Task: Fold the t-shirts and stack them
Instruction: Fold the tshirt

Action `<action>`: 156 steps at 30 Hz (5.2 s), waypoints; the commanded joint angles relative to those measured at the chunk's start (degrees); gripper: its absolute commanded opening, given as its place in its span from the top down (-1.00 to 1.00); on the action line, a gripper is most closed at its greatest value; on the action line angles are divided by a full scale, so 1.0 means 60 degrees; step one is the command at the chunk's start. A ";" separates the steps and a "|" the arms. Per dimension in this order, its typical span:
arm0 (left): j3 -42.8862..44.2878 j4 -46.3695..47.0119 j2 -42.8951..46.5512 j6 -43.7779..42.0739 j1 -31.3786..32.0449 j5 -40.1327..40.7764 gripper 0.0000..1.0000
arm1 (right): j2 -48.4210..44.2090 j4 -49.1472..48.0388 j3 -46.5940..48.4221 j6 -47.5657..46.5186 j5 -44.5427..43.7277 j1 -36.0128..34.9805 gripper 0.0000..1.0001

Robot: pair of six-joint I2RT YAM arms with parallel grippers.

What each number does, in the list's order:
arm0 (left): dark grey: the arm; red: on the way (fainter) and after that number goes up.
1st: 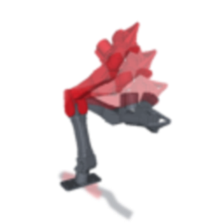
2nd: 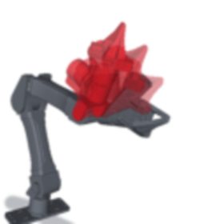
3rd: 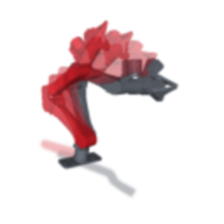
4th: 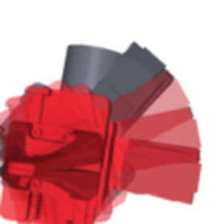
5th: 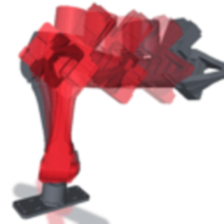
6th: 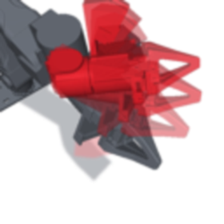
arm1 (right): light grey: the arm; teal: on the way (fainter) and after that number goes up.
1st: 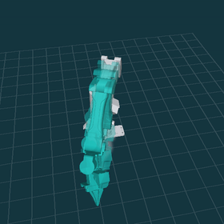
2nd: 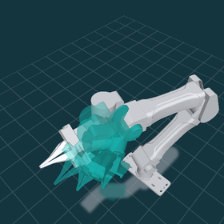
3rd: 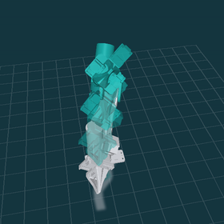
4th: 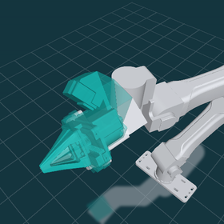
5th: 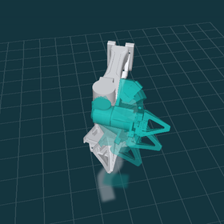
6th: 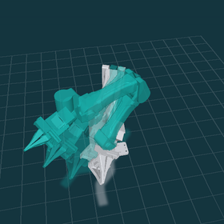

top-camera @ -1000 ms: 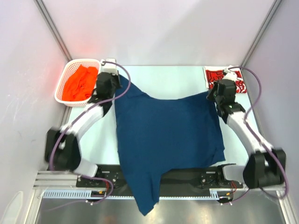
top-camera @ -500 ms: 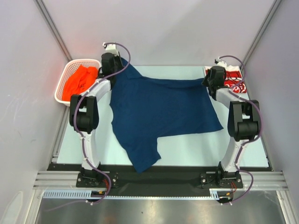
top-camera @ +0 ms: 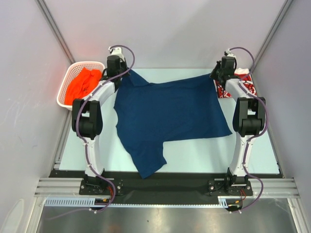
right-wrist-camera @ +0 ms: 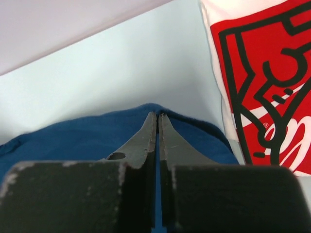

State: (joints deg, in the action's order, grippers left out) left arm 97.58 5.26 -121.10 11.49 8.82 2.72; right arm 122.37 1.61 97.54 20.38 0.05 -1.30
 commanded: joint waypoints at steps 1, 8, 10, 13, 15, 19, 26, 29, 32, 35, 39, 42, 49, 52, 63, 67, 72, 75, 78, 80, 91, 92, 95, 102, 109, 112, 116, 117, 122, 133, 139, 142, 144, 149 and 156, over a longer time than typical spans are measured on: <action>-0.0003 -0.0641 0.1344 0.0151 -0.0005 0.0029 0.99 | 0.0142 0.1283 0.1057 0.0353 0.0518 0.0144 1.00; -0.0560 -0.1898 0.2560 0.0209 -0.0005 -0.0087 0.99 | 0.0406 0.3565 0.2200 0.0470 0.1104 0.0583 1.00; -0.0647 -0.2310 0.2779 0.0443 -0.0005 -0.0290 0.99 | 0.0407 0.4123 0.2332 0.0485 0.1192 0.0641 1.00; -0.1232 -0.2707 0.3262 0.0779 0.0024 -0.0818 0.99 | 0.0391 0.4899 0.2463 0.0572 0.1323 0.0729 1.00; -0.1584 -0.2926 0.3556 0.0927 0.0039 -0.0849 0.99 | 0.0377 0.5311 0.2552 0.0602 0.1426 0.0759 1.00; -0.2418 -0.3264 0.4244 0.1059 0.0083 -0.1024 0.99 | 0.0071 0.5606 0.2100 0.0661 0.1660 0.0773 1.00; -0.3240 -0.3791 0.5079 0.1059 0.0098 -0.1332 0.99 | -0.0194 0.5986 0.1717 0.0544 0.1471 0.0803 1.00; -0.3679 -0.3951 0.5577 0.1045 0.0068 -0.1230 0.99 | -0.0325 0.6265 0.1645 0.0485 0.1369 0.0817 1.00; -0.3929 -0.4069 0.5973 0.1030 0.0083 -0.1273 0.99 | -0.0516 0.6193 0.1381 0.0441 0.1324 0.0861 1.00; -0.3988 -0.4346 0.6222 0.1103 0.0083 -0.1435 0.99 | -0.0677 0.6163 0.1351 0.0426 0.1309 0.0920 1.00; -0.4280 -0.4450 0.6472 0.1396 0.0098 -0.1757 0.99 | -0.0721 0.6338 0.1469 0.0368 0.1266 0.0949 1.00; -0.4661 -0.4523 0.6676 0.1484 0.0098 -0.1641 0.99 | -0.0853 0.6251 0.1337 0.0295 0.1235 0.1037 1.00; -0.6006 -0.4480 0.7320 0.2010 0.0244 -0.1772 0.99 | -0.0649 0.6382 0.1278 0.0251 0.1441 0.1110 1.00; -0.6505 -0.4392 0.7642 0.2259 0.0302 -0.1757 0.99 | -0.0619 0.6324 0.1161 0.0221 0.1412 0.1125 1.00; -0.7357 -0.4216 0.7937 0.2876 0.0595 -0.1713 0.99 | -0.0458 0.6251 0.1117 0.0236 0.1544 0.1213 1.00; -0.7474 -0.4158 0.8025 0.3124 0.0712 -0.1728 1.00 | -0.0414 0.6266 0.1161 0.0250 0.1573 0.1227 1.00; -0.7474 -0.4289 0.7806 0.3183 0.0786 -0.1538 0.87 | -0.0341 0.6280 0.1146 0.0324 0.1748 0.1227 1.00; -0.7445 -0.4406 0.7790 0.3183 0.0801 -0.1435 0.32 | -0.0326 0.6324 0.1044 0.0324 0.1763 0.1227 1.00; -0.7547 -0.4480 0.8287 0.3183 0.0801 -0.1172 -0.07 | -0.0443 0.6484 0.0839 0.0353 0.1502 0.1227 1.00; -0.7592 -0.4318 0.8711 0.2950 0.0801 -0.1011 -0.15 | -0.0545 0.6573 0.0620 0.0441 0.1266 0.1227 1.00; -0.3553 -0.4771 0.4675 0.2202 -0.0005 -0.0966 0.16 | -0.0489 0.6821 0.0778 -0.0085 -0.0770 0.1022 0.36; -0.3172 -0.4961 0.4279 0.2187 -0.0063 -0.1111 0.18 | -0.0429 0.6909 0.0998 -0.0246 -0.0945 0.0993 0.31; -0.1983 -0.5519 0.2959 0.2363 -0.0371 -0.1447 0.25 | -0.0180 0.6662 0.1584 -0.0467 -0.0510 0.0876 0.17; -0.1571 -0.5271 0.1712 0.2612 -0.0722 -0.1800 0.38 | 0.1049 0.6411 0.3121 -0.0205 0.1293 0.0466 0.19; -0.1600 -0.5518 0.1053 0.2743 -0.0825 -0.1524 0.49 | 0.2178 0.6559 0.4252 0.0059 0.1529 0.0275 0.47; -0.1863 -0.5491 0.1037 0.2831 -0.0898 -0.1260 0.55 | 0.2354 0.6354 0.4135 0.0148 0.1339 0.0261 0.61; -0.2142 -0.5460 0.0906 0.2993 -0.1191 -0.1156 0.60 | 0.2618 0.5739 0.3915 0.0265 0.1135 0.0261 0.76; -0.2229 -0.5534 0.0848 0.2993 -0.1308 -0.1142 0.63 | 0.2705 0.5709 0.3958 0.0280 0.1032 0.0246 0.79; -0.2303 -0.5753 0.0525 0.2846 -0.1441 -0.0908 0.66 | 0.3100 0.5606 0.4221 0.0251 0.0153 0.0261 0.83; -0.2772 -0.5769 0.1124 0.2495 -0.1441 -0.0806 0.65 | 0.3440 0.6792 0.6023 -0.0510 -0.0797 -0.0192 0.71; -0.2802 -0.6002 0.2559 0.2012 -0.1441 -0.0483 0.32 | 0.1802 0.7261 0.6214 -0.0585 -0.1372 -0.0998 0.17; -0.3108 -0.6208 0.3552 0.1851 -0.1397 -0.0190 0.18 | 0.1055 0.7671 0.6171 0.0044 -0.0891 -0.1452 -0.05; -0.3531 -0.6339 0.4024 0.1879 -0.1280 -0.0306 0.04 | 0.0730 0.7876 0.5923 0.0453 -0.0422 -0.1876 -0.20; -0.5186 -0.6223 0.5942 0.1997 -0.0740 -0.1316 -0.17 | -0.0236 0.7643 0.4182 0.1041 0.2037 -0.2931 -0.29; -0.7720 -0.5447 0.7146 0.2480 -0.0298 -0.2825 -0.29 | -0.1277 0.5389 0.0798 0.2212 0.4368 -0.4616 -0.30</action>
State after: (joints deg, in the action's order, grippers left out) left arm 55.18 -30.06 -79.68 24.84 6.90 -8.93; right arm 116.05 38.81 108.84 28.84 17.30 -26.65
